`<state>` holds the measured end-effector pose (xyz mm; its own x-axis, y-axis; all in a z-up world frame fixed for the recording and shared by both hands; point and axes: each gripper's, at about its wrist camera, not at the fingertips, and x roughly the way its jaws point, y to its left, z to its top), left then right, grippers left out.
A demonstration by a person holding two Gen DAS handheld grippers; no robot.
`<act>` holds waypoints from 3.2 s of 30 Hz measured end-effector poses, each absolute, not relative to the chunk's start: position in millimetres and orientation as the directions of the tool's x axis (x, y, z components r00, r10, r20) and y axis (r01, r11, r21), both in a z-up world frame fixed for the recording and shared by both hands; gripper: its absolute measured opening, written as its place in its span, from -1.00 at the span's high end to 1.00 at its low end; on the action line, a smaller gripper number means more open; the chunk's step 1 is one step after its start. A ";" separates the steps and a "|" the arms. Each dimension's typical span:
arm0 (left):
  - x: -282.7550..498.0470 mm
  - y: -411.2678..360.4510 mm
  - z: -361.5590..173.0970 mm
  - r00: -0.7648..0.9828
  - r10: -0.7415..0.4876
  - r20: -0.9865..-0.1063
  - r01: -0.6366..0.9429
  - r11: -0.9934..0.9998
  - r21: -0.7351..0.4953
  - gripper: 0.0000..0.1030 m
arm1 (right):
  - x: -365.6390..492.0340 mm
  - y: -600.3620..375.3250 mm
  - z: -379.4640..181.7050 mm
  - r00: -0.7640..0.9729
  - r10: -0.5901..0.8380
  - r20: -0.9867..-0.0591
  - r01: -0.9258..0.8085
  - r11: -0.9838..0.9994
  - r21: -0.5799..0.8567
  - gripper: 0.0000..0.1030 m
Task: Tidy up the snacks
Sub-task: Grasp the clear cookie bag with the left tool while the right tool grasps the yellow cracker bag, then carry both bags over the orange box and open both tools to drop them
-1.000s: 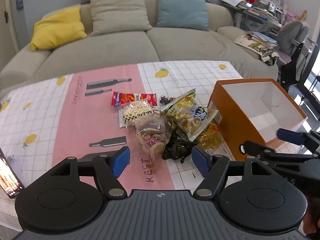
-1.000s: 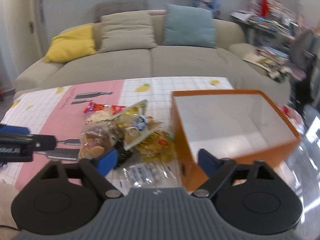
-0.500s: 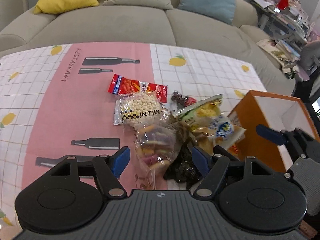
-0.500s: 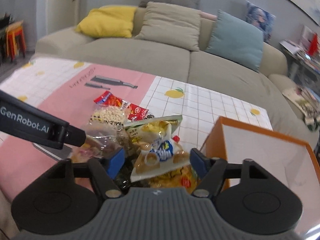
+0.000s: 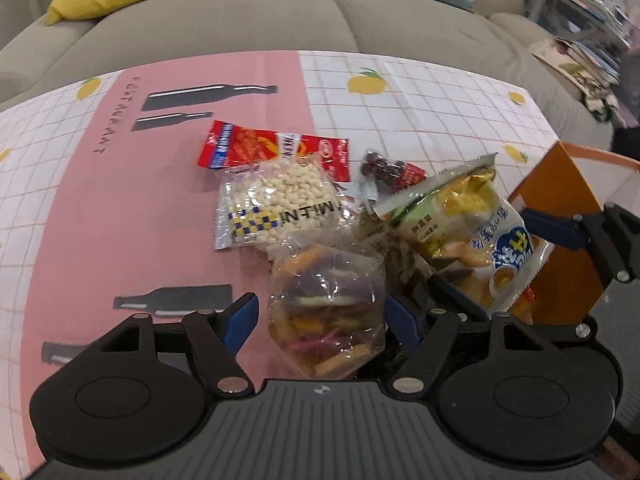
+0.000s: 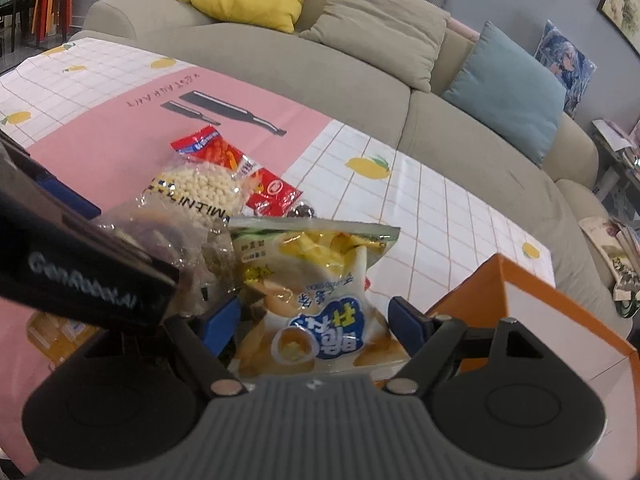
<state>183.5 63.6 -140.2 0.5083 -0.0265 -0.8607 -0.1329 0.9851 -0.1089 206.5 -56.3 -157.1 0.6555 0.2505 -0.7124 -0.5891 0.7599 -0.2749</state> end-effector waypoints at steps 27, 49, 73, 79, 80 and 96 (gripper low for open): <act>137.3 61.0 -66.3 0.616 -0.017 -0.788 -0.144 0.980 -0.134 -0.34 | 177.7 -88.3 -94.9 0.671 0.326 -0.665 -0.564 0.807 -0.173 -0.08; 176.9 -79.9 1.8 0.573 -0.382 -0.725 0.201 0.923 -0.328 -0.34 | 193.3 -265.4 -28.5 0.542 0.238 -0.806 -0.313 0.947 0.069 -0.03; 268.1 -145.0 -93.6 0.252 -0.305 -0.918 0.272 0.933 -0.235 -0.34 | 283.3 -291.9 -126.2 0.343 0.148 -0.928 -0.475 0.879 -0.035 -0.03; 267.7 -155.9 -94.6 0.226 -0.275 -0.934 0.322 0.926 -0.195 -0.35 | 288.4 -286.7 -142.4 0.285 0.139 -0.948 -0.497 0.867 -0.022 -0.03; 269.4 -155.5 -95.3 0.218 -0.275 -0.937 0.321 0.926 -0.197 -0.35 | 289.4 -285.7 -144.9 0.275 0.131 -0.952 -0.499 0.866 -0.025 -0.03; 259.8 -160.8 -68.2 0.248 -0.251 -0.936 0.363 0.919 -0.151 -0.61 | 284.5 -283.6 -132.5 0.267 0.081 -0.960 -0.489 0.870 -0.062 -0.36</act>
<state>259.8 -160.8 -68.2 0.2479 -0.2511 -0.9357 0.3632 0.9195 -0.1505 284.5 -283.6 -132.5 0.2668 0.0814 -0.9603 -0.4894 0.8698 -0.0622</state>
